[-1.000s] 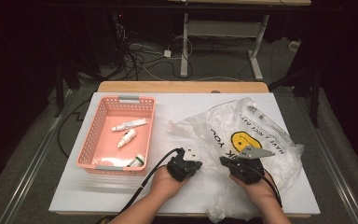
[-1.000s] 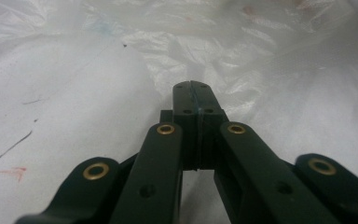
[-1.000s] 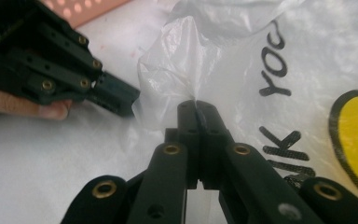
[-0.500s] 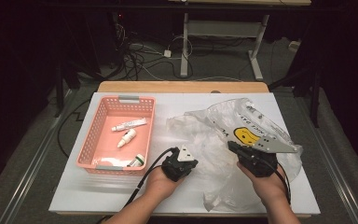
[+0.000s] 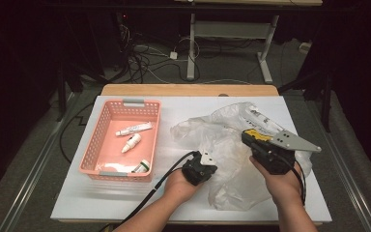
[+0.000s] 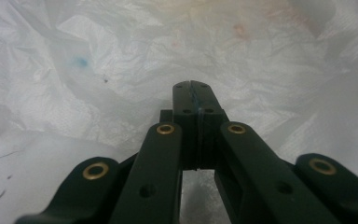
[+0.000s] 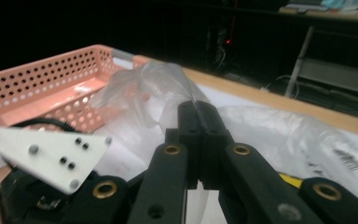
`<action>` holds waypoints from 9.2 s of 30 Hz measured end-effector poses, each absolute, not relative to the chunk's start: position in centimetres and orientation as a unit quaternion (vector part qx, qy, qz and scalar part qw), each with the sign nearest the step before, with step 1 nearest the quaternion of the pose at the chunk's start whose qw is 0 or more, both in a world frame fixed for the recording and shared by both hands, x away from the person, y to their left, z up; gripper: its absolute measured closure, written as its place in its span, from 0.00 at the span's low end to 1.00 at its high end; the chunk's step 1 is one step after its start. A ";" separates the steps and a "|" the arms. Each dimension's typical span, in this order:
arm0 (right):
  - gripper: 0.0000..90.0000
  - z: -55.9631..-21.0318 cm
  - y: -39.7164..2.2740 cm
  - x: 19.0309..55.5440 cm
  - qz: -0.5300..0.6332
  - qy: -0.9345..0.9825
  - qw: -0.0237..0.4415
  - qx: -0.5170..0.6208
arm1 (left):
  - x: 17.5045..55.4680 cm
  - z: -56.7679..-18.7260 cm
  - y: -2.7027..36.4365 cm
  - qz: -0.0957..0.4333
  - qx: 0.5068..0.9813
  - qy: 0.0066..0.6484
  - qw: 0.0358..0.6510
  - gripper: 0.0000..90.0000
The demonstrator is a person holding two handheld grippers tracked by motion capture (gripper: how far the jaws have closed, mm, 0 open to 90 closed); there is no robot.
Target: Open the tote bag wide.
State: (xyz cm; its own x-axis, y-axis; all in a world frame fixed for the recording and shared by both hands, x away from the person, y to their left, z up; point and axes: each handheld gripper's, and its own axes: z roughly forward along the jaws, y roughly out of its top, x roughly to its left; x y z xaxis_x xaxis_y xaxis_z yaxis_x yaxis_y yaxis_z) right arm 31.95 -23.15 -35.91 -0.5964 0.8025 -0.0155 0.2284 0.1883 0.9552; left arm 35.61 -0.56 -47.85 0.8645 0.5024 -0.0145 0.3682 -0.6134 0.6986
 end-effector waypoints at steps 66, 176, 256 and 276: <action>1.00 -36.8 -24.7 32.2 0.562 0.692 0.265 0.368 | 30.8 -40.1 14.1 0.116 0.815 0.298 0.484 0.00; 1.00 -37.1 -24.8 32.1 0.571 0.696 0.247 0.358 | 49.2 -44.7 23.3 0.132 0.828 0.517 0.175 0.98; 1.00 -36.8 -25.1 32.0 0.576 0.690 0.250 0.360 | 44.0 -41.5 22.7 0.130 0.823 0.453 0.317 0.75; 1.00 -36.9 -25.0 31.9 0.575 0.692 0.250 0.359 | 39.7 -39.7 22.0 0.155 0.813 0.422 0.370 0.75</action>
State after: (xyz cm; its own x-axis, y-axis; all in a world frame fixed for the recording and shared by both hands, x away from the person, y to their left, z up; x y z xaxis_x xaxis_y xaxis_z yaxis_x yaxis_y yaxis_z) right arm 31.90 -25.00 -36.88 -0.6171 0.7841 0.0663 0.2086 0.0818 0.9746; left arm 39.72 22.01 -39.66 0.5958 0.8009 -0.0601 0.5708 -0.3696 0.7332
